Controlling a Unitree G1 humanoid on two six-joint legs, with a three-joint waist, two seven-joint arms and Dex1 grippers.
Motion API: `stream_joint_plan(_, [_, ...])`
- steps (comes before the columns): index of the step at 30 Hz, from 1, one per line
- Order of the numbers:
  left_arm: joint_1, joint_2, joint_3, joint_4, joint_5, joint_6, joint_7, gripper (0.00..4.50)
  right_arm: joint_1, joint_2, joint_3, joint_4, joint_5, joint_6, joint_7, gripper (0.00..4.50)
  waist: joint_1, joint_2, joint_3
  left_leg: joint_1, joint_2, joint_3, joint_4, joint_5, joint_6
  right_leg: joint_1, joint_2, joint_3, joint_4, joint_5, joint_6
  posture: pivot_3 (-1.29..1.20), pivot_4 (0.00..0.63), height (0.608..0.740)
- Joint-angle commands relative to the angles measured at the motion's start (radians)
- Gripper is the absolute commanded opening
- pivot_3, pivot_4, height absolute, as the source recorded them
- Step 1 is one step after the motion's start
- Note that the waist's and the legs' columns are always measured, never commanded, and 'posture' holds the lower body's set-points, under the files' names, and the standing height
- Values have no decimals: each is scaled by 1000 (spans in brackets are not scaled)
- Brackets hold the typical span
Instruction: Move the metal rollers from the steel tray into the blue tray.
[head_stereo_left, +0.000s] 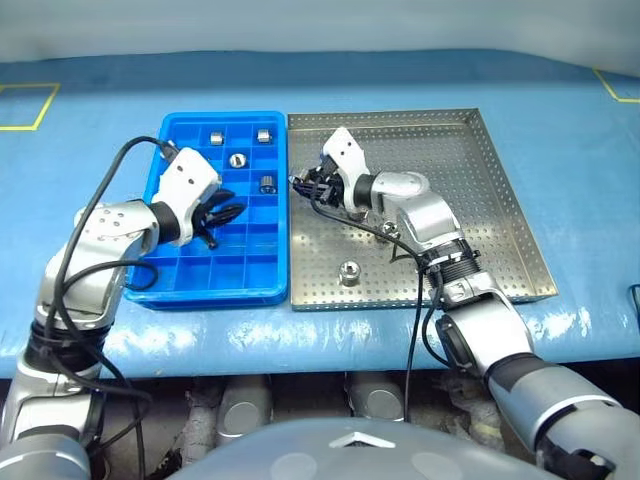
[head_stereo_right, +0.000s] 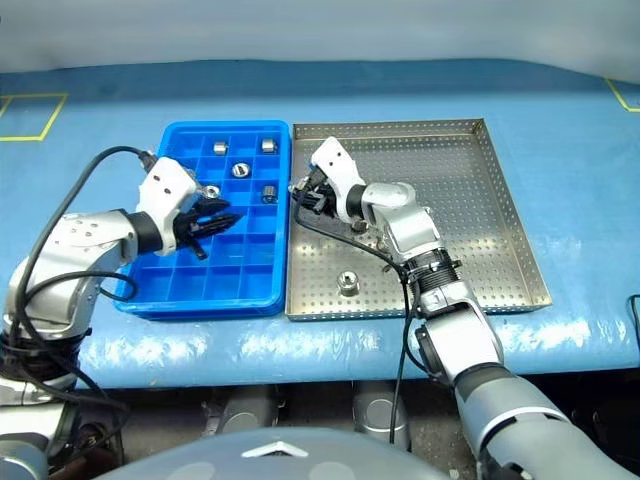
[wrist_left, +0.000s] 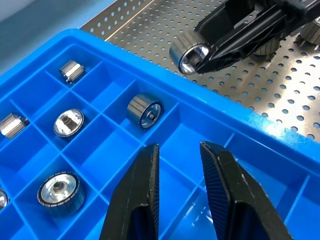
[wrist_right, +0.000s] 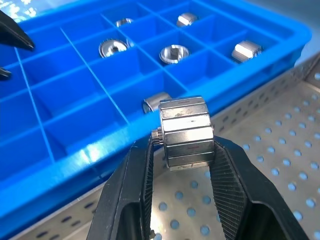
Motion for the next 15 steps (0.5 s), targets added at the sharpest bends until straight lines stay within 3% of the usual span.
stream_joint_plan(1, [35, 39, 112, -8, -6, -5, 34, 1347, -5, 39, 25, -174, 38, 46, 13, 1653, -4, 0, 0, 0, 0, 0, -1, 0, 0, -1, 0, 0, 0, 0, 0, 18, 150, 740])
stream_joint_plan(6, [84, 45, 183, -38, -17, 6, 67, 1347, -3, 84, 76, -166, 24, 86, 5, 1653, 7, 0, 0, 0, 0, 0, -2, 0, 0, -2, 0, 0, 1, -1, -1, 64, 150, 740])
stream_joint_plan(15, [115, 37, 168, -86, -52, 18, 94, 1347, -14, 89, 101, -59, -19, 117, -33, 1653, 38, -2, 1, -1, -1, 0, -2, 0, -1, -2, -1, -1, 0, -1, -2, 94, 150, 740])
